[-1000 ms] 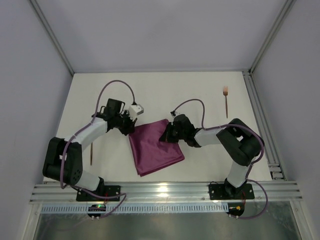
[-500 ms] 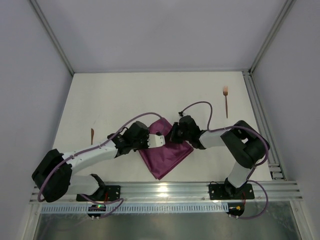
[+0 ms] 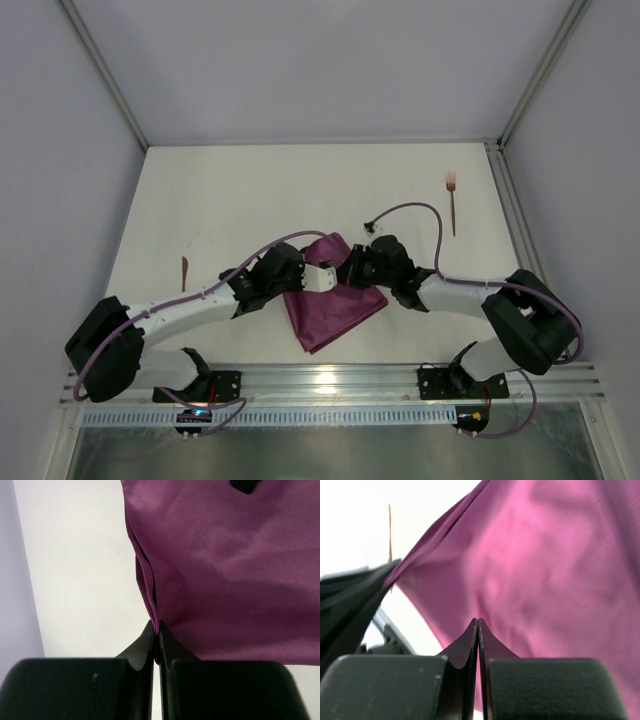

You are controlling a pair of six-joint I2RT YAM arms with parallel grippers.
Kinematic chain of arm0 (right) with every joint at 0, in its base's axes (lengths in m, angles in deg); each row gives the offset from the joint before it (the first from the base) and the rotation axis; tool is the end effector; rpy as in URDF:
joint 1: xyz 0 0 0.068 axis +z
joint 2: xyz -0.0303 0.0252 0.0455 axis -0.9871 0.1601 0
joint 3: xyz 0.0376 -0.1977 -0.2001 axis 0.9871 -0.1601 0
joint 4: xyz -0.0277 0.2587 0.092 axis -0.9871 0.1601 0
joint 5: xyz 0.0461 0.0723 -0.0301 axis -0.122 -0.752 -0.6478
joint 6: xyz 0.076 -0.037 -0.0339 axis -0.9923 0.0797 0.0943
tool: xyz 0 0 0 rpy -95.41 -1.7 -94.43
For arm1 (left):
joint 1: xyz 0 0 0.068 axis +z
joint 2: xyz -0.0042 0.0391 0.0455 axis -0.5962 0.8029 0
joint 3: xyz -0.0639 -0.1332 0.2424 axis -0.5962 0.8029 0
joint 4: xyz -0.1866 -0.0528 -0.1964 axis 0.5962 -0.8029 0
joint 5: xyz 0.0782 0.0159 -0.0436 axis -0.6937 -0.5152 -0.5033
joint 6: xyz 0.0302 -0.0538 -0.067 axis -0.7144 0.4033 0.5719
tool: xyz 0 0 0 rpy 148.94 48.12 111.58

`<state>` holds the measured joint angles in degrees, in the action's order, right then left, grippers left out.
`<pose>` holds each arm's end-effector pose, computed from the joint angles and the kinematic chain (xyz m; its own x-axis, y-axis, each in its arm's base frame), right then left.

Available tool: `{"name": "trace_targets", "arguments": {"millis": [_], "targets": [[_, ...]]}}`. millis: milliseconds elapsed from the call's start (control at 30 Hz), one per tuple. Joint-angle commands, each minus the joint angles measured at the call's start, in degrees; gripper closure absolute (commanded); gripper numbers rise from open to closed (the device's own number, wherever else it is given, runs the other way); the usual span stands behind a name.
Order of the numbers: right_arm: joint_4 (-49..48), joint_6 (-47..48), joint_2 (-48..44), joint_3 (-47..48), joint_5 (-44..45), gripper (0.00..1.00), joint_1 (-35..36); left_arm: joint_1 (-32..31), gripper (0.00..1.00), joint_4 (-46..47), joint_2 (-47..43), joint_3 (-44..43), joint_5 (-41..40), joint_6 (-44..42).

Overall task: Fold the napkin into a case and place the utensils inside
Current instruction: Fold the lower triangle-folded napkin at the center of the board.

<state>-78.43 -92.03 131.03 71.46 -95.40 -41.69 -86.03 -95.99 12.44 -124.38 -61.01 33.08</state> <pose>0.2462 0.2228 0.1392 -0.8366 0.2800 -0.4709 -0.1884 0.6600 0.7272 0.2119 -0.2205 0.1771 0.1197 0.9013 -0.4163 0.7740 0.1779 0.6077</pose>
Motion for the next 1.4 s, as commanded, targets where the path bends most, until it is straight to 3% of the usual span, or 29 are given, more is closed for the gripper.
{"name": "trace_targets", "arguments": {"millis": [0, 433, 600, 967, 1167, 1367], "targets": [[-3.21, -2.55, -2.51, -3.53, -0.67, 0.96, 1.95, -0.05, 1.00, 5.16, -0.80, -0.95, 0.05, -0.92], [-24.39, -19.42, 10.93, -16.18, 9.96, 0.96, 5.29, -0.05, 1.00, 9.65, -5.54, 5.28, 9.01, 0.92], [-25.90, -22.25, 11.38, -17.68, 16.02, 0.96, 7.66, -1.89, 1.00, 9.47, -9.68, 9.33, 15.61, -1.45], [-26.34, -23.57, 9.28, -18.47, 19.28, 0.96, 8.46, -9.37, 1.00, 7.89, -4.59, 13.99, 15.08, -8.04], [-17.49, -19.01, 0.76, -17.78, 21.30, 0.96, 8.46, -9.81, 1.00, 6.66, -1.87, 14.52, 15.44, -8.13], [4.92, -8.90, -17.86, -13.12, 23.23, 0.95, 8.46, -9.72, 1.00, 7.62, -0.37, 14.43, 15.70, -6.55]]}}
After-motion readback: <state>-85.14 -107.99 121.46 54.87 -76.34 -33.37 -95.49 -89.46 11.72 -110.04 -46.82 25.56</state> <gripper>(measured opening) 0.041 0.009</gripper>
